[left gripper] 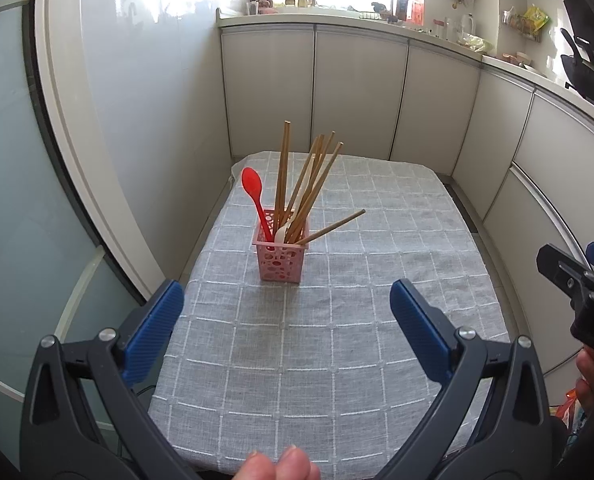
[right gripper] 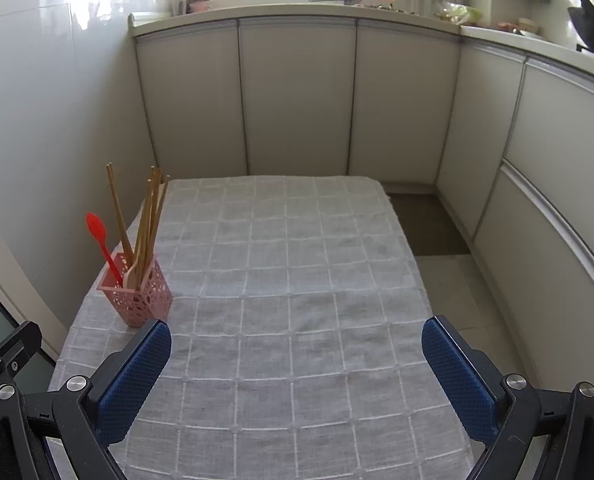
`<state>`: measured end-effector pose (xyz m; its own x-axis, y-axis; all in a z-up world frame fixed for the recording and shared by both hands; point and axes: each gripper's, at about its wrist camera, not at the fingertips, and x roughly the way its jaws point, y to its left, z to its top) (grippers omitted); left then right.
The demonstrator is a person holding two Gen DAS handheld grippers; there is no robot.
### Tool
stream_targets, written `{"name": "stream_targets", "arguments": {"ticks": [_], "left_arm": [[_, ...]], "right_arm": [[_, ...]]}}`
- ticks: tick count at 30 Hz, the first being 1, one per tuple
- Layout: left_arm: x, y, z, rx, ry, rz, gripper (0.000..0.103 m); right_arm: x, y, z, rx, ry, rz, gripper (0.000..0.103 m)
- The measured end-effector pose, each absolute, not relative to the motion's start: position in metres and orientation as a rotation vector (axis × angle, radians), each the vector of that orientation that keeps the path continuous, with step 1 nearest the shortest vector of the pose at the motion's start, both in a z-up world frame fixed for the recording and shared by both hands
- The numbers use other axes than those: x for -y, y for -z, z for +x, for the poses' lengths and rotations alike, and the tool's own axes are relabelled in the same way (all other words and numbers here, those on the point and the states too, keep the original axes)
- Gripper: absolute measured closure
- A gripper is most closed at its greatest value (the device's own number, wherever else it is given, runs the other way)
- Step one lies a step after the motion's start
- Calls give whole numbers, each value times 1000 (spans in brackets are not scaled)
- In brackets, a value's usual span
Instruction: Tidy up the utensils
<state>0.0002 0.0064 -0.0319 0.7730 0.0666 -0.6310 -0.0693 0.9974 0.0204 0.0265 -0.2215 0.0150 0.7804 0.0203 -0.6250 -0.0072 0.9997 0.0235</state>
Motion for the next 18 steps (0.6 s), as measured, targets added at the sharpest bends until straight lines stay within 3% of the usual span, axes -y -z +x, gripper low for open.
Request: {"name": "stream_targets", "arguments": {"ticks": [18], "left_arm": [[-4, 31, -3, -676, -71, 2, 1]], "right_arm": [[221, -15, 24, -669, -12, 16, 0]]}}
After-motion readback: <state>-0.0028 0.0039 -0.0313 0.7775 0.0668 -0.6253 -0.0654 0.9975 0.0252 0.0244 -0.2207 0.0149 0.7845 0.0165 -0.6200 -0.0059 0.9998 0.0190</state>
